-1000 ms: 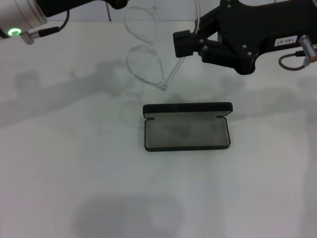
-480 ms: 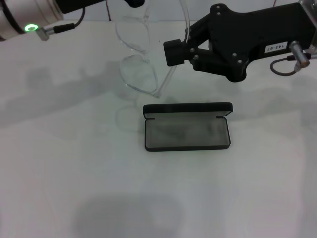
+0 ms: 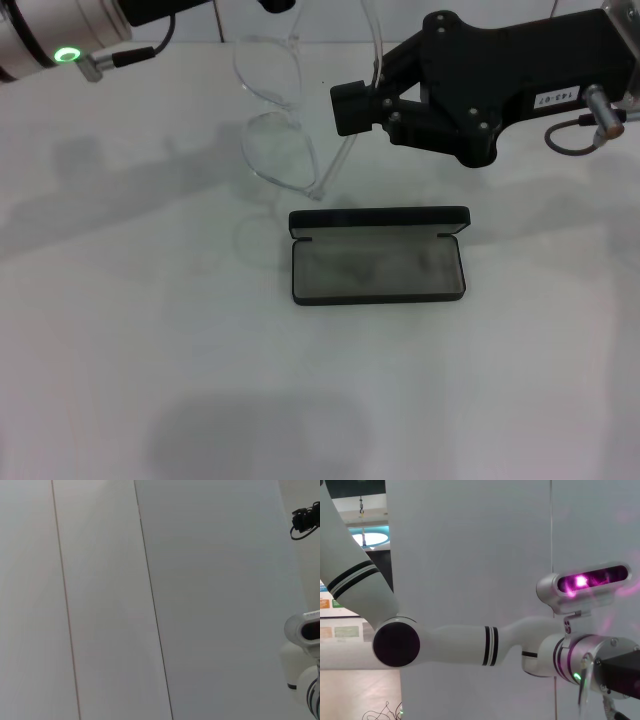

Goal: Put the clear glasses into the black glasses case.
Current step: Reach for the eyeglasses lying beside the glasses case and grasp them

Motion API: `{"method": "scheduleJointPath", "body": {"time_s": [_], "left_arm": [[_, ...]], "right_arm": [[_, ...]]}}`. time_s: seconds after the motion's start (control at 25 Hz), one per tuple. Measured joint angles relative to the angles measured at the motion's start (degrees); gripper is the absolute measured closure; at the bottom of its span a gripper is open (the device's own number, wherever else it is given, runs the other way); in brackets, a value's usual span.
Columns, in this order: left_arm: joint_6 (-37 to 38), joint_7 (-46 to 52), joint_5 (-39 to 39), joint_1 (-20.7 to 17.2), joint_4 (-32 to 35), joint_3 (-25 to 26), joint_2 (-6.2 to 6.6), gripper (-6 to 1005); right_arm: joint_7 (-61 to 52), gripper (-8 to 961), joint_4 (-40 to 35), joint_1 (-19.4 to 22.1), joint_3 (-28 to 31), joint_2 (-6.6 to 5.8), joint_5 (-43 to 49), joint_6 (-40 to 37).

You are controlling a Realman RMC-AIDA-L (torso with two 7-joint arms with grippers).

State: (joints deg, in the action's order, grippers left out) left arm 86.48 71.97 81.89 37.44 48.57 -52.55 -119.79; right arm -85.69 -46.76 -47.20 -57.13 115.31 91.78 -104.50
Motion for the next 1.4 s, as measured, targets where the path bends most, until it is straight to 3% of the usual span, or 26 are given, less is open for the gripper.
{"method": "scheduleJointPath", "body": {"time_s": [0.24,0.36,0.56,1.4], "left_arm": [[0.00,-0.03,0.25,-0.12,0.00,-0.35,0.08,620],[0.00,-0.28,0.24,-0.25,0.04,-0.68,0.18,670],[0.00,-0.31,0.04,-0.40,0.04,-0.71,0.19,889],[0.18,-0.34,0.12,-0.60,0.04,-0.71,0.17,913]], "right_arm": [[0.14,851,0.00,0.00,0.00,0.00,-0.14,-0.08],[0.27,850,0.00,0.00,0.00,-0.01,-0.17,-0.14],[0.43,848,0.01,0.03,0.00,0.00,-0.27,-0.23],[0.65,839,-0.10,0.98,0.52,-0.03,-1.06,-2.15]]}}
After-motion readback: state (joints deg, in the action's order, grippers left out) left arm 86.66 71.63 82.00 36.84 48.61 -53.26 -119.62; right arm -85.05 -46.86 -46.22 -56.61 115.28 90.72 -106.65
